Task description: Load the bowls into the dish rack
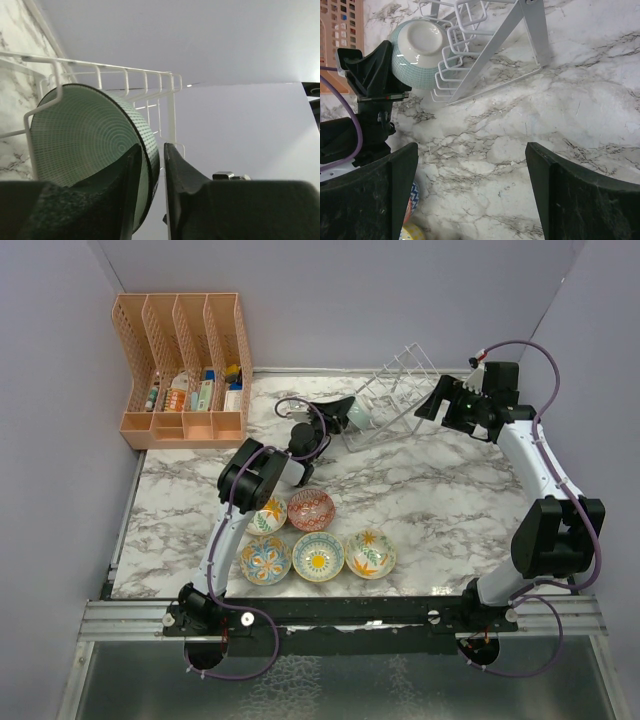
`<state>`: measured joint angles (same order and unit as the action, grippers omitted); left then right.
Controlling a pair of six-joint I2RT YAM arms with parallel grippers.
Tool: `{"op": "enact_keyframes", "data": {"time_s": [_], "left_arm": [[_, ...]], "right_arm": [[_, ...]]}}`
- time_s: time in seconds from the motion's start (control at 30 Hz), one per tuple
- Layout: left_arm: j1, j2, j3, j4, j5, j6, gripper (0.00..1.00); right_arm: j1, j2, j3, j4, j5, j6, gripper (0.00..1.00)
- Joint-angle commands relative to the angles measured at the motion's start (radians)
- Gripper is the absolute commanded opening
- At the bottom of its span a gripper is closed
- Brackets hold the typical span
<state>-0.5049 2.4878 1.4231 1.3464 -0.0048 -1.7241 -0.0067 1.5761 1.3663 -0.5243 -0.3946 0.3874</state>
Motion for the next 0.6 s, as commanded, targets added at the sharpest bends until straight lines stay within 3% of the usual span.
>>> {"op": "enact_keyframes", "data": {"time_s": [0.0, 0.37, 0.43, 0.57], "left_arm": [[-0.007, -0.003, -0.002, -0.046, 0.016, -0.010, 0.31], [0.005, -0.013, 0.006, -0.091, 0.089, 0.015, 0.58], [0.010, -0.027, 0.000, -0.110, 0.108, 0.027, 0.77], [0.024, -0.057, -0.016, -0.149, 0.143, 0.049, 0.99]], "right_arm": [[-0.003, 0.016, 0.036, -0.002, 0.000, -0.013, 0.88], [-0.003, 0.003, 0.029, 0.001, 0.000, -0.010, 0.88], [-0.003, 0.002, 0.030, -0.001, 0.000, -0.011, 0.88], [-0.003, -0.001, 0.034, -0.002, 0.003, -0.013, 0.88]]}}
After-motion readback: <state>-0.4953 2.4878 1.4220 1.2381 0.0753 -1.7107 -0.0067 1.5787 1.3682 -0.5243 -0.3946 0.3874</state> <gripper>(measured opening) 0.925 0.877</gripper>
